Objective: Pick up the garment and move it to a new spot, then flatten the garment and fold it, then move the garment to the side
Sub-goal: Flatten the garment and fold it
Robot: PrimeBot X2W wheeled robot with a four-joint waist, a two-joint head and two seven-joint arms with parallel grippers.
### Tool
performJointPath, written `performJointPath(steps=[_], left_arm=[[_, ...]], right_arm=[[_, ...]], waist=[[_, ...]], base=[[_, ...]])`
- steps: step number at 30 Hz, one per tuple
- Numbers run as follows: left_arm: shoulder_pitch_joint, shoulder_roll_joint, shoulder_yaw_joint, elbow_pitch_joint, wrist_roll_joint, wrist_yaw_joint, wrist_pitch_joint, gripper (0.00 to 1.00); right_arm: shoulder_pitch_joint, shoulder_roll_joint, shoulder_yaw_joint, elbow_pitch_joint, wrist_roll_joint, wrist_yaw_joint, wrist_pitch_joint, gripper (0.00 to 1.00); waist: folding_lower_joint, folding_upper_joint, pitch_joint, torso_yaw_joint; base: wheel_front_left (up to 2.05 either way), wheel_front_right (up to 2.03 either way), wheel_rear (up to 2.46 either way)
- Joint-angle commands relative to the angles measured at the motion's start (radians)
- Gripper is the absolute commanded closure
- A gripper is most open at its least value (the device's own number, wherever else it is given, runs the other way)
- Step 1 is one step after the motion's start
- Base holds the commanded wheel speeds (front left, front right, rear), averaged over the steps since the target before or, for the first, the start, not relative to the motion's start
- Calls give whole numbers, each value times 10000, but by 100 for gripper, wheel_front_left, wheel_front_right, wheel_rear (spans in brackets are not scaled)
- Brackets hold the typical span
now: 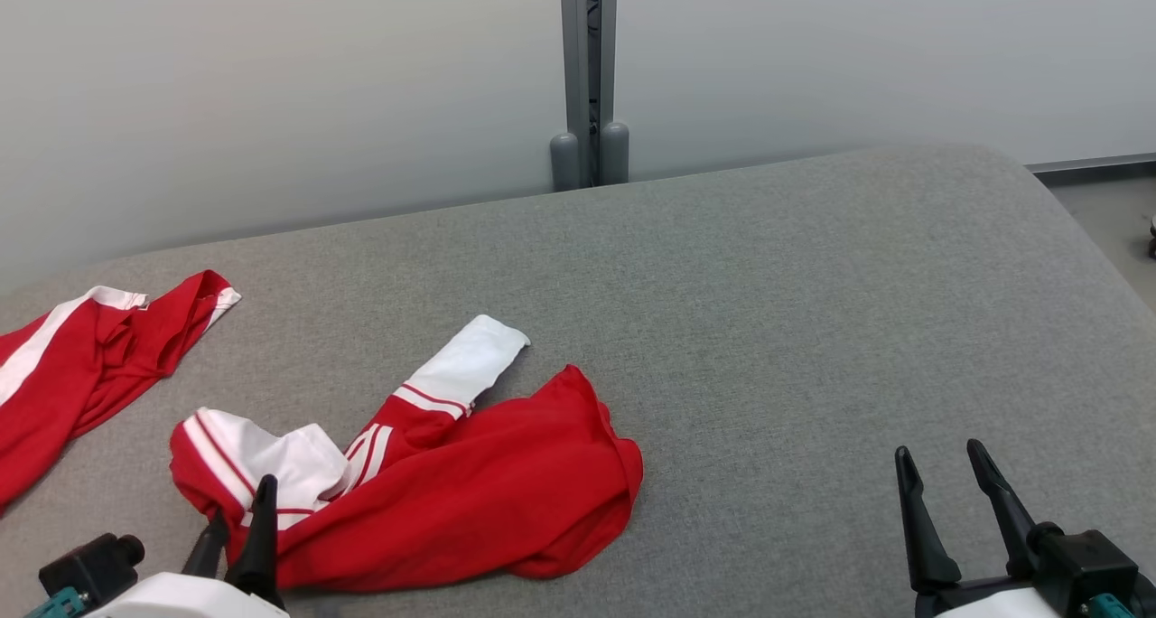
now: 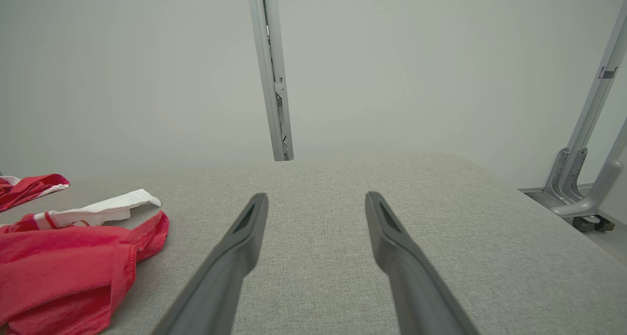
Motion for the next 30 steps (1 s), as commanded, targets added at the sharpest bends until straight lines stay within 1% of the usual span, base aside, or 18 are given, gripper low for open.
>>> performJointPath(steps=[1, 5, 7, 9, 10, 12, 15, 16, 20, 21, 23, 26, 30], left_arm=[[-98, 198, -21, -237, 277, 299, 3, 0], [27, 478, -393, -1673, 984, 922, 254, 0], [-52, 499, -631, -2658, 1141, 1087, 587, 0], [-219, 564, -1066, -3404, 1386, 1202, 1119, 0], [-310, 507, -1331, -3699, 1406, 1219, 1463, 0], [-597, 643, -1856, -3921, 1788, 1350, 2124, 0], [-1132, 573, -2611, -3686, 2255, 1493, 3002, 0], [-1132, 573, -2611, -3686, 2255, 1493, 3002, 0], [-2121, 726, -3336, -2731, 2880, 1504, 3987, 0], [-2366, 709, -3475, -2408, 2941, 1448, 4211, 0], [-2862, 860, -3754, -1811, 3311, 1364, 4564, 0], [-3356, 895, -4088, -1023, 3477, 1078, 5020, 0], [-3656, 958, -4313, -346, 3300, 706, 5541, 0]], right_arm=[[109, -51, -42, 0, -30, 1, -3, 0], [131, -50, -98, -64, 16, 1, -3, 0], [125, -45, -52, -72, 67, 1, -3, 0], [57, -50, 31, -66, 85, 1, -4, 0], [-6, -50, 88, -63, 83, 1, -4, 0], [-139, -50, 219, -38, 109, 1, -4, 0], [-327, -56, 324, -36, 237, 1, -4, 0], [-327, -56, 324, -36, 237, 1, -4, 0], [-532, -48, 386, -21, 388, 1, -3, 0], [-545, -51, 374, 2, 410, 1, -4, 0], [-596, -53, 362, 40, 485, 1, -3, 0], [-668, -47, 335, 66, 581, 1, -3, 0], [-674, -50, 264, 90, 672, 1, -3, 0]], waist=[[0, 0, -8, -31], [0, 0, 9, -39], [0, 0, 47, -16], [0, 0, 119, -26], [0, 0, 164, -55], [0, 0, 274, -174], [0, 0, 461, -459], [0, 0, 461, -459], [0, 0, 747, -915], [0, 0, 801, -1030], [0, 0, 892, -1271], [0, 0, 979, -1610], [0, 0, 1001, -1953]], base=[[0, 0, 0], [0, 0, 0], [0, 0, 0], [0, 0, 0], [0, 0, 0], [0, 0, 0], [0, 0, 0], [0, 0, 0], [0, 0, 0], [0, 0, 0], [0, 0, 0], [0, 0, 0], [0, 0, 0]])
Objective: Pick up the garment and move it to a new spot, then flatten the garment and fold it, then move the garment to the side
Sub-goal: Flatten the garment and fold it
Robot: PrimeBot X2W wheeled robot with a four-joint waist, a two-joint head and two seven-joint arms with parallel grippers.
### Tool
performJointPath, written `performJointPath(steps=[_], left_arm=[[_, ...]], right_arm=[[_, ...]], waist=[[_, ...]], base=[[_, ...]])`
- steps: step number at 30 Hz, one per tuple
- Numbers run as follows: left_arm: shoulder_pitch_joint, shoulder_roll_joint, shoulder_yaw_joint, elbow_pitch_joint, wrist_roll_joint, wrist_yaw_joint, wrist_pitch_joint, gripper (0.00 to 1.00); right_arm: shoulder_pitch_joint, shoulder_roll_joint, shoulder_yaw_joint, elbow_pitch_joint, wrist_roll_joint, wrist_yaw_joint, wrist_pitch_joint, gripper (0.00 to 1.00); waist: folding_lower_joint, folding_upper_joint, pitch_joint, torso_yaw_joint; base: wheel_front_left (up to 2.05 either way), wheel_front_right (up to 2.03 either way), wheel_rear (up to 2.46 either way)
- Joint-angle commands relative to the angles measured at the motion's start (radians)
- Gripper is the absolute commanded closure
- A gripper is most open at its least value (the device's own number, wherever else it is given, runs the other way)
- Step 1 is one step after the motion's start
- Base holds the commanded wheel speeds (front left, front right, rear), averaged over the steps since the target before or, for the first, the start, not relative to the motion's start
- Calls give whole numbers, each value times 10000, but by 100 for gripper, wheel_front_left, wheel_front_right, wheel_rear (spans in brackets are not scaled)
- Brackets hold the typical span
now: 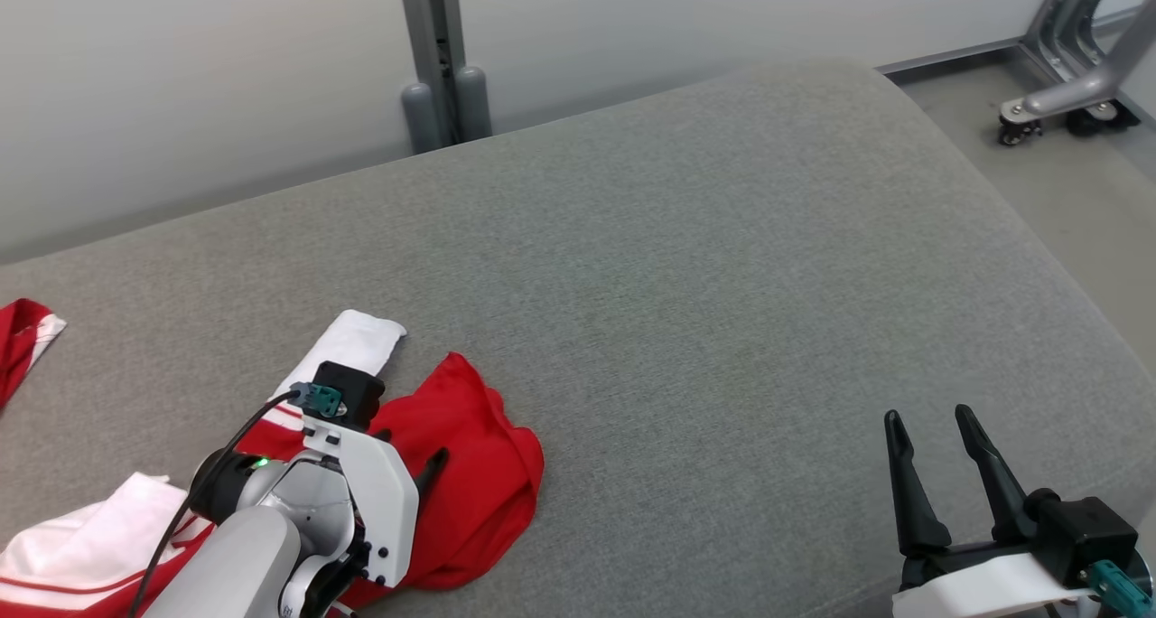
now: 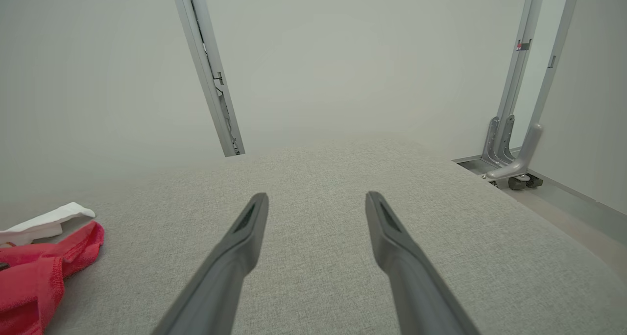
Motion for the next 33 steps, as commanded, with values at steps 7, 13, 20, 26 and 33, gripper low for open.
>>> performJointPath(steps=[7, 13, 20, 26, 33], left_arm=[[-41, 10, -94, 401, -146, -203, -59, 100], [-247, -191, -88, 329, -143, -299, -635, 100], [5, -770, -511, -1648, 505, 21, -1919, 100], [931, -1619, -1714, -2947, 868, 243, -2028, 100], [1381, -2341, -2860, -1393, 864, -342, -2483, 100]], right_arm=[[-6, -52, -130, -38, 117, 1, -3, 0], [-36, -53, -247, -108, 78, 1, -3, 0], [109, -53, -368, -151, -56, 1, -3, 0], [96, -53, -381, -172, -140, 1, -3, 0], [-34, -53, -239, -158, -118, 1, -3, 0]], waist=[[0, 0, 44, -210], [0, 0, 38, 81], [0, 0, -99, 363], [0, 0, -127, 566], [0, 0, -21, 693]], base=[[0, 0, 0], [0, 0, 0], [0, 0, 0], [0, 0, 0], [0, 0, 0]])
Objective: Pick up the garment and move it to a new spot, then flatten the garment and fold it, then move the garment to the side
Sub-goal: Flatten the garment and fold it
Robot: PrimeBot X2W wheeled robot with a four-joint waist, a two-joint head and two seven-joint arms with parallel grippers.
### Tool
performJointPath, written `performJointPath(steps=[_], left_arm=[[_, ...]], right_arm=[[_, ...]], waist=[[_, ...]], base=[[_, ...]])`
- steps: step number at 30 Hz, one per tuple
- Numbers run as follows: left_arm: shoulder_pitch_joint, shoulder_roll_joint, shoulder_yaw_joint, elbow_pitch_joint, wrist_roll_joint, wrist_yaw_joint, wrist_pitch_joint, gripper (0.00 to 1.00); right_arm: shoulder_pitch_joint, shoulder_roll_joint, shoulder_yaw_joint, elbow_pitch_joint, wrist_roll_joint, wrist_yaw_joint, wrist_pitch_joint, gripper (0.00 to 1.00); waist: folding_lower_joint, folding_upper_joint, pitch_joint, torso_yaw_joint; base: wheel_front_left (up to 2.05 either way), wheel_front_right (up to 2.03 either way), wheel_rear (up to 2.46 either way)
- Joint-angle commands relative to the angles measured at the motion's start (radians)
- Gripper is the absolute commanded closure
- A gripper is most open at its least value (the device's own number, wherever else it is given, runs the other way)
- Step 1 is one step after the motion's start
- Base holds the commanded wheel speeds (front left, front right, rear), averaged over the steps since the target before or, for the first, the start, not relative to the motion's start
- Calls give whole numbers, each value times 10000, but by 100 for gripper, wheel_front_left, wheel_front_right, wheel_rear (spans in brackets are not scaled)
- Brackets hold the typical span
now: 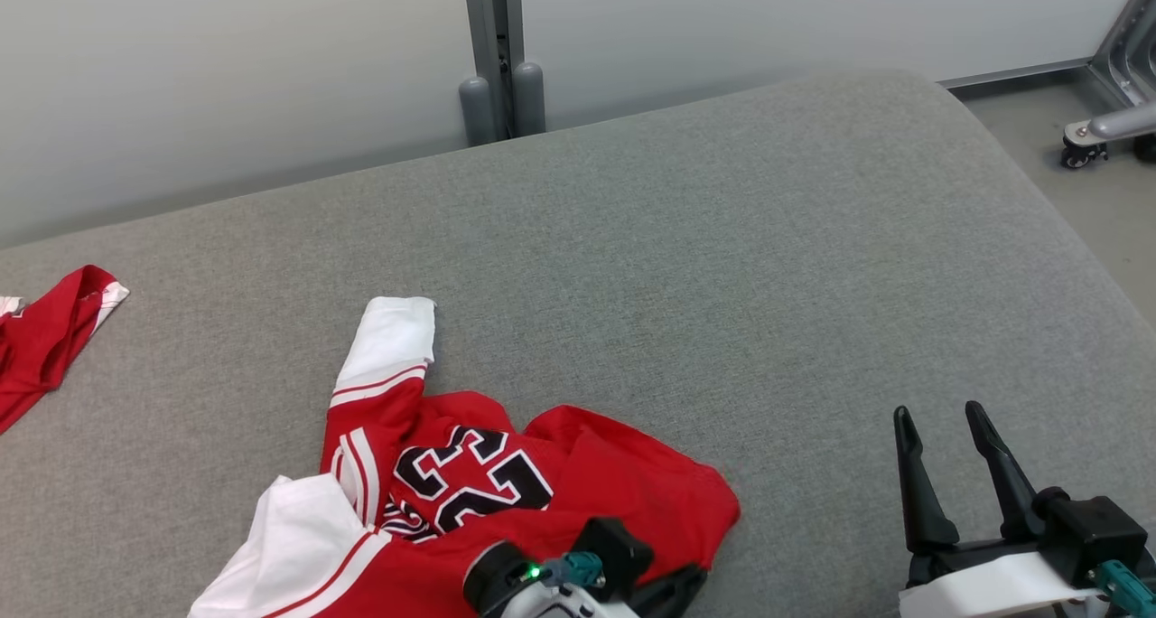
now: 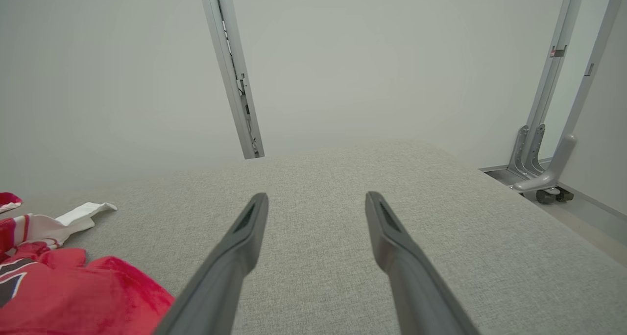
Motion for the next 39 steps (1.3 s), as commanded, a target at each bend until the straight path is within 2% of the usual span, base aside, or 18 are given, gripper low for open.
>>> performJointPath(steps=[1, 2, 6, 11, 14, 18, 20, 21, 24, 28, 34, 37, 39], left_arm=[[55, -25, -117, 452, -4, -171, -223, 70], [88, -113, -207, 823, -133, -287, -389, 0], [74, -302, -262, 1537, -710, -566, -944, 0], [429, -221, 479, 806, -1994, -718, -1676, 0], [913, 357, 1409, -83, -2188, -47, -2313, 0], [1931, 1277, 2767, -1100, -2260, 1416, -2857, 0], [2446, 1735, 3246, -1317, -2336, 1953, -2886, 0], [2607, 2086, 3416, -1332, -2186, 2180, -2857, 0], [2880, 2518, 3810, -1220, -2177, 2647, -2764, 0], [2668, 2716, 4302, -719, -2433, 2887, -2731, 0], [2542, 2663, 4828, 164, -3060, 3003, -2492, 0], [2728, 2705, 5015, 385, -3439, 2812, -2323, 0], [2888, 2656, 5075, 330, -3834, 2482, -2120, 0]], right_arm=[[-94, -53, 20, -10, -3, 1, -3, 0], [-103, -55, 37, -2, 5, 1, -3, 0], [-49, -55, -16, 15, 7, 1, -4, 0], [74, -55, -80, 27, -23, 1, -3, 0], [161, -52, -138, 5, -46, 1, -3, 0], [274, -52, -232, -27, -89, 1, -2, 0], [310, -50, -229, -56, -122, 1, -2, 0], [313, -49, -207, -69, -137, 1, -2, 0], [276, -53, -198, -94, -141, 1, -2, 0], [133, -52, -125, -69, -158, 1, -4, 0], [63, -56, 12, -41, -133, 1, -2, 0], [107, -55, -34, -26, -155, 1, -2, 0], [133, -53, -94, -35, -161, 1, -2, 0]], waist=[[0, 0, 33, -2], [0, 0, 49, -13], [0, 0, 71, -66], [0, 0, -47, -149], [0, 0, -137, -140], [0, 0, -248, 2], [0, 0, -262, 123], [0, 0, -249, 184], [0, 0, -186, 385], [0, 0, -103, 535], [0, 0, -8, 424], [0, 0, 8, 298], [0, 0, 18, 246]], base=[[0, 0, 0], [0, 0, 0], [0, 0, 0], [0, 0, 0], [0, 0, 0], [0, 0, 0], [0, 0, 0], [0, 0, 0], [0, 0, 0], [0, 0, 0], [0, 0, 0], [0, 0, 0], [0, 0, 0]])
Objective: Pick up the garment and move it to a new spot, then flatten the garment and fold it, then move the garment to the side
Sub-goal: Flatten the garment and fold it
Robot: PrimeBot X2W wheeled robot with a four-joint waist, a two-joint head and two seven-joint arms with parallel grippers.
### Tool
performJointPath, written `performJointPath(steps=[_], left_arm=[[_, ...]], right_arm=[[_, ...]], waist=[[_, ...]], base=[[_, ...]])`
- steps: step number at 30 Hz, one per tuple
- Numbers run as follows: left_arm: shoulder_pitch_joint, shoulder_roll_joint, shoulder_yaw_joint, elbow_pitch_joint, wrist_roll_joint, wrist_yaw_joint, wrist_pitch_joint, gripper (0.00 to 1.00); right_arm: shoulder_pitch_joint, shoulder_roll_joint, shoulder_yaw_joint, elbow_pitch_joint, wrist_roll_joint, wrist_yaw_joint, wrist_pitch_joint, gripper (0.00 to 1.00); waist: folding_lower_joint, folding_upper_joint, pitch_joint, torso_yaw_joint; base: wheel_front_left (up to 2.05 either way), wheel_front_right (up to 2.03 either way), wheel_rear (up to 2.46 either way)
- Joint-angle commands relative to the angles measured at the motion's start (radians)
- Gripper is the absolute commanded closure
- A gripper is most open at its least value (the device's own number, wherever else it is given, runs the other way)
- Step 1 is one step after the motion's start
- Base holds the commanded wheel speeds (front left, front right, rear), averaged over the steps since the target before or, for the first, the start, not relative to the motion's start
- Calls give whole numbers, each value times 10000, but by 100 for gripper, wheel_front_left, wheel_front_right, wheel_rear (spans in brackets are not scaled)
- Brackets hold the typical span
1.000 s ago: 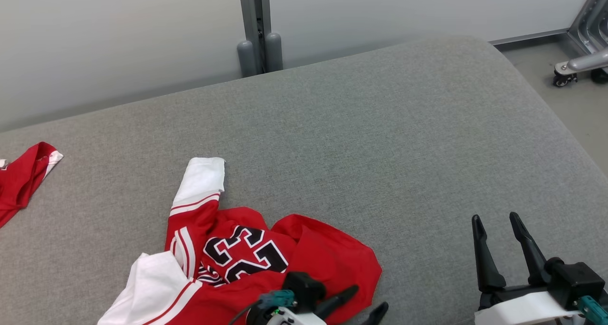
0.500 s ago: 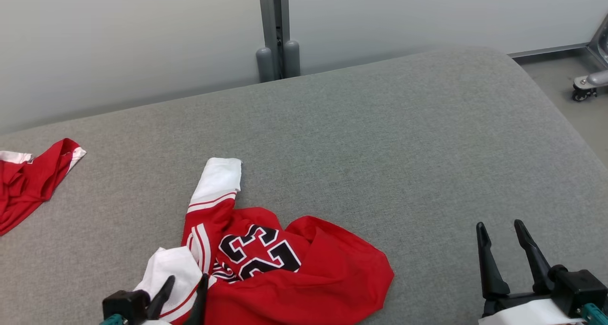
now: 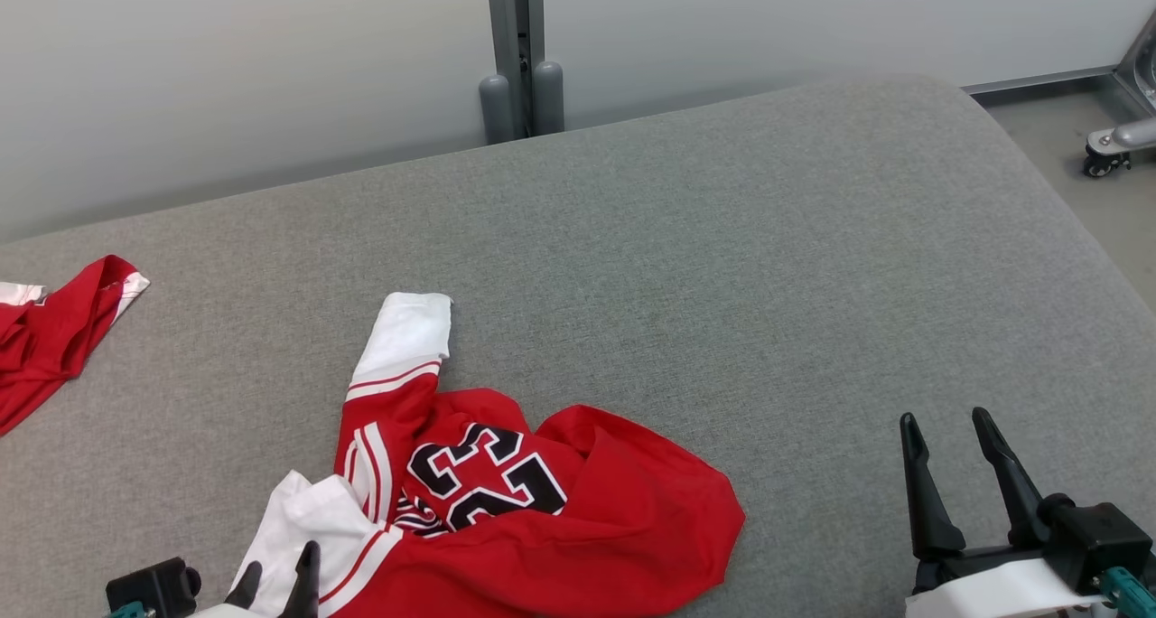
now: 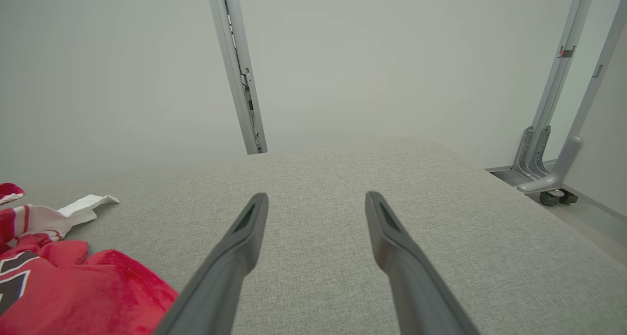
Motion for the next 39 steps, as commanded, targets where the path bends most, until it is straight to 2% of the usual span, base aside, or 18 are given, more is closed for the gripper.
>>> performJointPath(steps=[1, 6, 7, 8, 17, 32, 39], left_arm=[[191, -67, 180, -128, -452, -322, 86, 0], [502, 99, 317, -327, -811, -613, 276, 0], [534, 116, 320, -368, -843, -626, 291, 53], [575, 124, 292, -426, -874, -681, 313, 100], [745, 76, 355, -677, -1125, -802, 366, 100], [835, 342, 1671, -2114, -1143, -165, -961, 100], [132, 1107, 2358, -3706, -758, 181, -1134, 100]], right_arm=[[27, -52, -59, -21, -10, 1, -2, 0], [13, -50, -116, -9, 9, 1, -2, 0], [16, -52, -124, -9, 23, 1, -2, 0], [17, -52, -125, -6, 38, 1, -2, 0], [-7, -52, -99, -30, 88, 1, -2, 0], [174, -52, -25, 35, 43, 1, -2, 0], [148, -52, 14, 32, 47, 1, -4, 0]], waist=[[0, 0, 14, -51], [0, 0, 10, -70], [0, 0, 5, -58], [0, 0, -1, -40], [0, 0, -43, 150], [0, 0, -356, 176], [0, 0, -445, 193]], base=[[0, 0, 0], [0, 0, 0], [0, 0, 0], [0, 0, 0], [0, 0, 0], [0, 0, 0], [0, 0, 0]])
